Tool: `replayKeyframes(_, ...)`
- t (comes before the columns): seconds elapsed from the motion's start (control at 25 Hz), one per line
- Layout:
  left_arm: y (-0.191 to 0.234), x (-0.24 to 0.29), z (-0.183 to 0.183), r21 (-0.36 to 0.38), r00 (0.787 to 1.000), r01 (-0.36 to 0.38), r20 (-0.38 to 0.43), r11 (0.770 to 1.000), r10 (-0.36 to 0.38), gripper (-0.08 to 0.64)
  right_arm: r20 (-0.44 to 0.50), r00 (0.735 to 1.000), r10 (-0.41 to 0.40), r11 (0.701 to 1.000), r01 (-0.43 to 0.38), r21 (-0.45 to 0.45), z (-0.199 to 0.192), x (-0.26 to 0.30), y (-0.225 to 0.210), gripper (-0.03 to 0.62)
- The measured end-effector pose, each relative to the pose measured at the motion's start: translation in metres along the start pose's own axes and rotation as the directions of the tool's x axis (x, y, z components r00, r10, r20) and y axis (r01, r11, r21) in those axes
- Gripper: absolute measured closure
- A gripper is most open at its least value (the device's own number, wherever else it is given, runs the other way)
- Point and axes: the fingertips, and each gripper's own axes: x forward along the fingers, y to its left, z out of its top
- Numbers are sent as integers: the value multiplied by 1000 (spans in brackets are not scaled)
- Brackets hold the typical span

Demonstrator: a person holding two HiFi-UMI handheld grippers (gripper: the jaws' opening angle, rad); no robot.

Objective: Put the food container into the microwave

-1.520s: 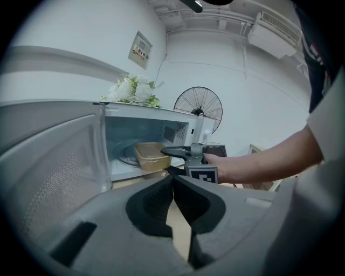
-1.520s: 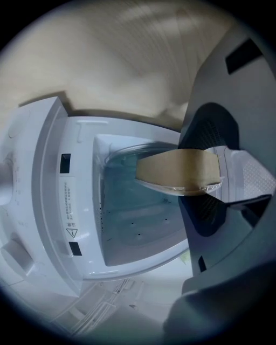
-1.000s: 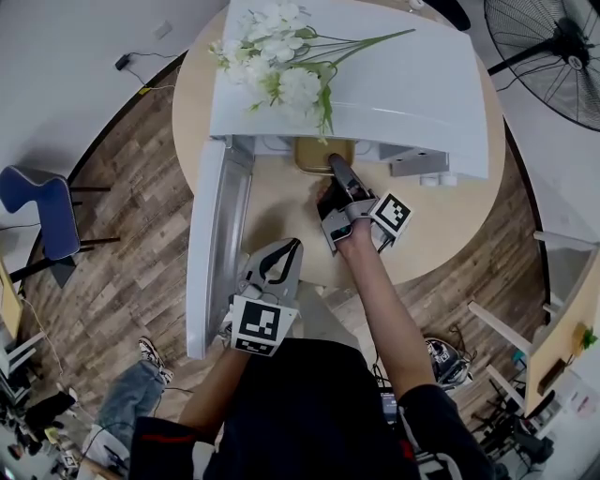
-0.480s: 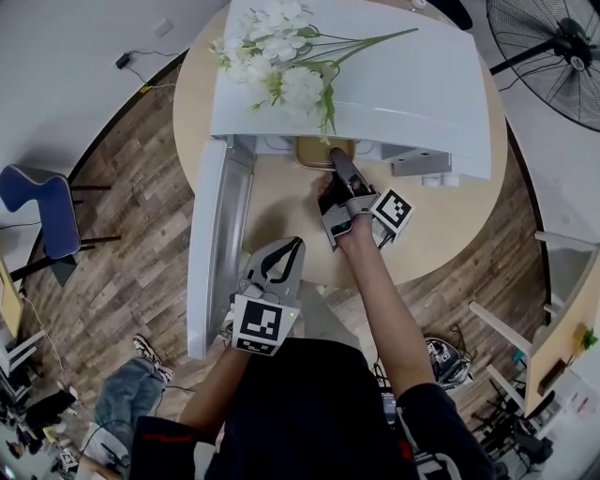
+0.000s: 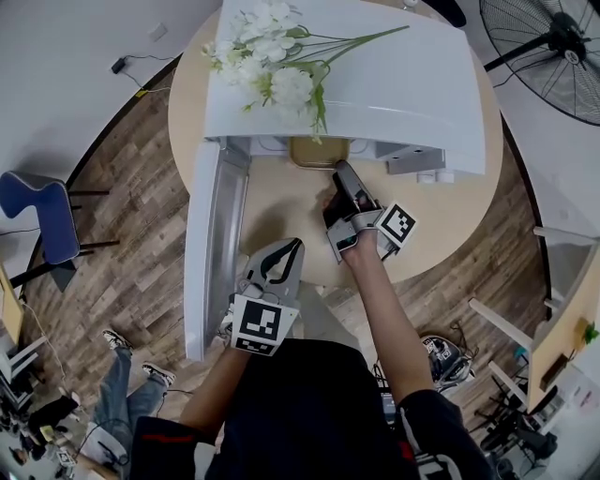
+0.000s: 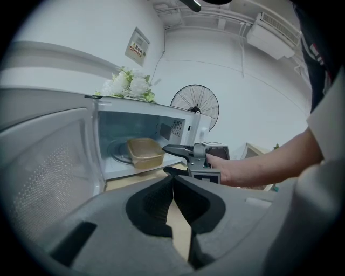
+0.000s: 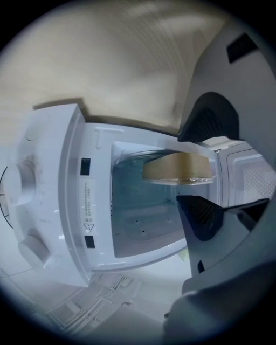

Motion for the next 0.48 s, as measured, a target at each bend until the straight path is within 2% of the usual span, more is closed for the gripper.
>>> replayKeyframes(0.16, -2, 1, 1, 7, 1000, 3, 0, 1000, -3, 541, -11, 1000, -29, 999, 29, -35, -4, -17, -4, 318)
replayKeyframes(0.24, -2, 2, 1, 9, 1000, 2, 0, 1000, -2, 541, -21, 998, -62, 995, 60, -86, -4, -24, -5, 362)
replayKeyframes(0.28, -1, 2, 0, 9, 1000, 0, -2, 1000, 0, 541, -27, 996, -81, 990, 78, -114, -6, -26, -5, 408)
replayKeyframes(0.36, 0, 3, -1, 8, 1000, -4, -4, 1000, 4, 541, -41, 991, -126, 974, 116, -193, -9, -28, -3, 464)
replayKeyframes(0.48, -1, 3, -3, 6, 1000, -7, -10, 1000, 7, 541, -60, 983, -172, 929, 142, -342, -15, -28, 6, 525)
